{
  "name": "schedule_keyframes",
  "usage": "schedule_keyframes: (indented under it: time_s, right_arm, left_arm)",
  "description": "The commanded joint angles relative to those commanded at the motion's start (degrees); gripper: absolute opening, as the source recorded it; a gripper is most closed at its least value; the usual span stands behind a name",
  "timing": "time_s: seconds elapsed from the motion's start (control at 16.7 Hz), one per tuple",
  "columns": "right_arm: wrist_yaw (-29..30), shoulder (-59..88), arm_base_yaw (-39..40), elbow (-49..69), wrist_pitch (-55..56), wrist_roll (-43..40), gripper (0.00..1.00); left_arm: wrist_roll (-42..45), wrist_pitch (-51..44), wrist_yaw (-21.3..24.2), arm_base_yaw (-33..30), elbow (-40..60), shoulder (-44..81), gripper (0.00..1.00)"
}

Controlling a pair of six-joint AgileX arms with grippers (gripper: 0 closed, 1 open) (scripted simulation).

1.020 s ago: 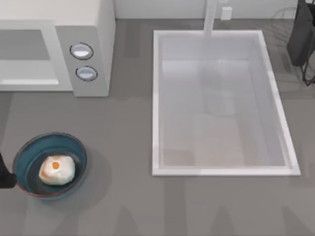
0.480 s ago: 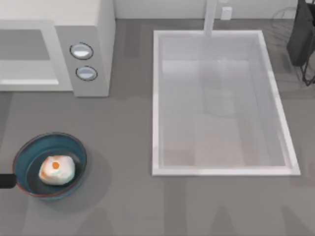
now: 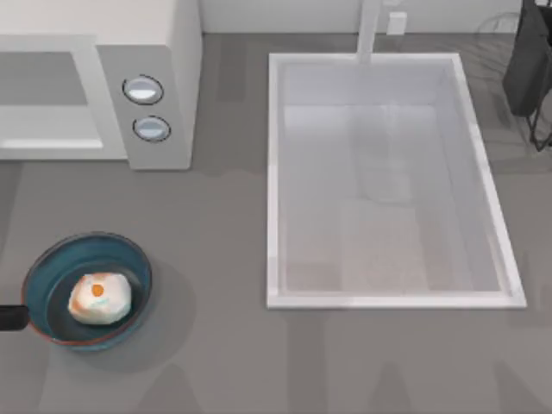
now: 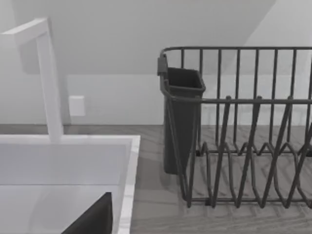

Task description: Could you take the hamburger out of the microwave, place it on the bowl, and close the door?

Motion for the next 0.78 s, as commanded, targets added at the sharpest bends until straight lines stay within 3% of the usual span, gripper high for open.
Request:
schedule_keyframes:
  time_s: [0.18, 0.48, 0.78]
  right_arm:
    - [0.0, 0.0, 0.0, 0.0, 0.0, 0.0, 1.00]
    - [0.0, 0.0, 0.0, 0.0, 0.0, 0.0, 1.00]
    - [0.0, 0.0, 0.0, 0.0, 0.0, 0.0, 1.00]
  left_arm:
    - [0.0, -2.4, 2.4, 2.4, 0.3, -2.2, 0.00]
    - [-0.1, -10.0, 11.5, 11.4, 1.2, -8.8, 0.00]
    - [-0.1, -10.7, 12.2, 12.2, 1.2, -9.3, 0.00]
